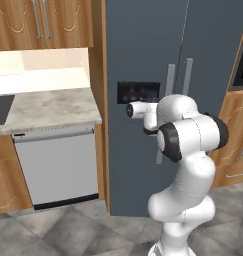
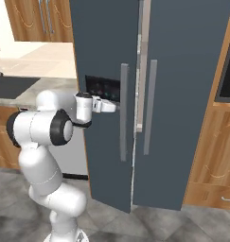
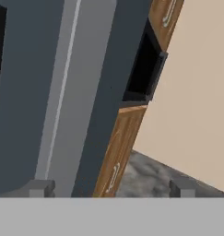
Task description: Store the hot dog in the freezer for long-term storage. Close the freezer door after placing the cooked food.
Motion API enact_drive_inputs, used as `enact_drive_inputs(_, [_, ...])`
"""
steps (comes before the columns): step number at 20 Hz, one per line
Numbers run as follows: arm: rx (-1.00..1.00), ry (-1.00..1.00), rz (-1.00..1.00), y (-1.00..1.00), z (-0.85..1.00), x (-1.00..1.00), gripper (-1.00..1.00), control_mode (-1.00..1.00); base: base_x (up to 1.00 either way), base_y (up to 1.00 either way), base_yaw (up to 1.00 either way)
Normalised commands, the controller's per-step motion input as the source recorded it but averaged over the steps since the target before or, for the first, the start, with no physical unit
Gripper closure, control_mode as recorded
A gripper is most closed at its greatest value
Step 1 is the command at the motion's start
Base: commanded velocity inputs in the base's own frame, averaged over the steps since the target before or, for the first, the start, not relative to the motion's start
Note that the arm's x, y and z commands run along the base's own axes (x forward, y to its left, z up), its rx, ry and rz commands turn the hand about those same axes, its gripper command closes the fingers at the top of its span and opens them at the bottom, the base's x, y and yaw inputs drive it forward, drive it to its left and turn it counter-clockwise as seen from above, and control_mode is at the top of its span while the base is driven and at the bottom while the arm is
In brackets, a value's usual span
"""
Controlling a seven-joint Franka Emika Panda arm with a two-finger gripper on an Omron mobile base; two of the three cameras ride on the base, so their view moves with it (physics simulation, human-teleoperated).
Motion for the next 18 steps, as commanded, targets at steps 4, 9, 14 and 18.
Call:
enact_drive_inputs(4, [0.29, 0.02, 0.22, -0.5, 0.58, 0.2, -1.0, -1.0, 0.0, 0.0, 0.0])
enact_drive_inputs(9, [0.39, 0.01, 0.22, -0.48, 0.36, 0.02, -1.0, -1.0, 0.0, 0.0, 0.0])
enact_drive_inputs(14, [0.23, 0.05, 0.18, -0.09, 0.14, 0.06, -1.0, -1.0, 0.0, 0.0, 0.0])
enact_drive_inputs(18, [0.12, 0.05, 0.22, 0.0, 0.21, 0.08, -1.0, -1.0, 0.0, 0.0, 0.0])
